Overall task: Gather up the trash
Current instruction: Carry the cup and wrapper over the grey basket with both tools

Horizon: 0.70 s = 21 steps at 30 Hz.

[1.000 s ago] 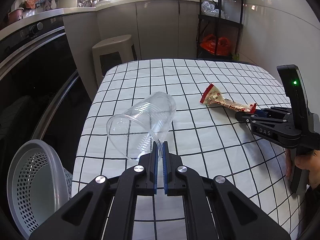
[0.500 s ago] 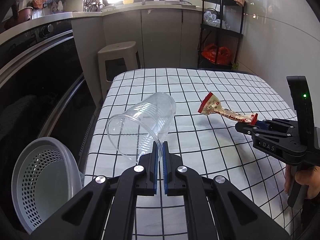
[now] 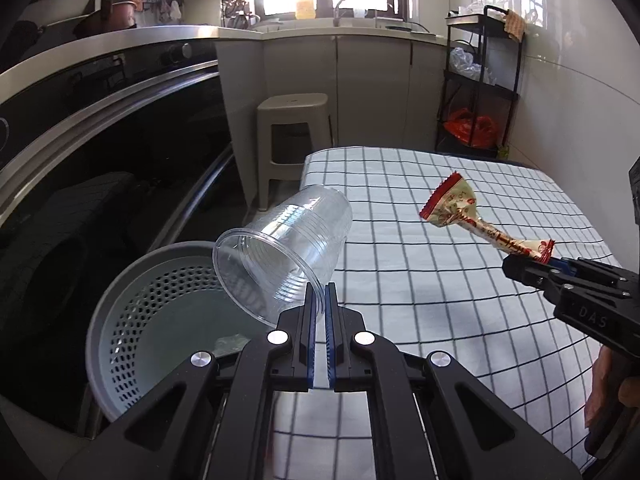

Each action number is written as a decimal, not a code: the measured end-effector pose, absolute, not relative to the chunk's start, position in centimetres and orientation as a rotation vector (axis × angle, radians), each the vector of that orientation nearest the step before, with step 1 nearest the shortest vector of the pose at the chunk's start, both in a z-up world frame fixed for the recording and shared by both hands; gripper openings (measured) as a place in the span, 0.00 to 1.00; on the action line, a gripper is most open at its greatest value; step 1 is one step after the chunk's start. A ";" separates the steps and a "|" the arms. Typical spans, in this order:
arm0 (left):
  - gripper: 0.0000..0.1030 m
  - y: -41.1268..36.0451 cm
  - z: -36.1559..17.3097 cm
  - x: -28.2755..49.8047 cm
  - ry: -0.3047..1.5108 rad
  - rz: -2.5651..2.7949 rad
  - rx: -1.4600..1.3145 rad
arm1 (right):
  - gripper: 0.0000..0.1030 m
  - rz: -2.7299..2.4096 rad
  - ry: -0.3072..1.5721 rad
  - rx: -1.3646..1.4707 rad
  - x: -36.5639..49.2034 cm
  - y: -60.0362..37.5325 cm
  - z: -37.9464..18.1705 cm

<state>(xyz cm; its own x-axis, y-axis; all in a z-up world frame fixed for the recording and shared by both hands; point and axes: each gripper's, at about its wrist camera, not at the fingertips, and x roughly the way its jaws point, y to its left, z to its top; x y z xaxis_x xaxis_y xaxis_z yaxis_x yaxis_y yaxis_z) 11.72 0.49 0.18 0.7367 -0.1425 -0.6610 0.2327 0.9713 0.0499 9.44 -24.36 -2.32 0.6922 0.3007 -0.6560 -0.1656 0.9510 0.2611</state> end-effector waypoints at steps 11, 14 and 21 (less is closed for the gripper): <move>0.05 11.5 -0.7 11.5 0.726 -0.019 0.067 | 0.23 0.384 0.809 0.166 10.1 -12.6 -3.2; 0.05 13.4 -1.2 11.7 0.736 0.008 0.036 | 0.23 0.388 0.829 0.160 10.8 -10.2 -4.2; 0.05 15.4 -2.5 13.0 0.776 0.039 -0.012 | 0.23 0.381 0.865 0.108 12.6 -6.5 -5.5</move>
<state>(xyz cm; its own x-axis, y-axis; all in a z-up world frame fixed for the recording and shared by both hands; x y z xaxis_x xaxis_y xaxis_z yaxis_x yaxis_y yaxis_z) 13.04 15.39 -2.53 0.7127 0.0305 -0.7008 -0.0394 0.9992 0.0035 12.60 -6.45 -5.53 0.5856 0.3693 -0.7216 -0.2829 0.9273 0.2450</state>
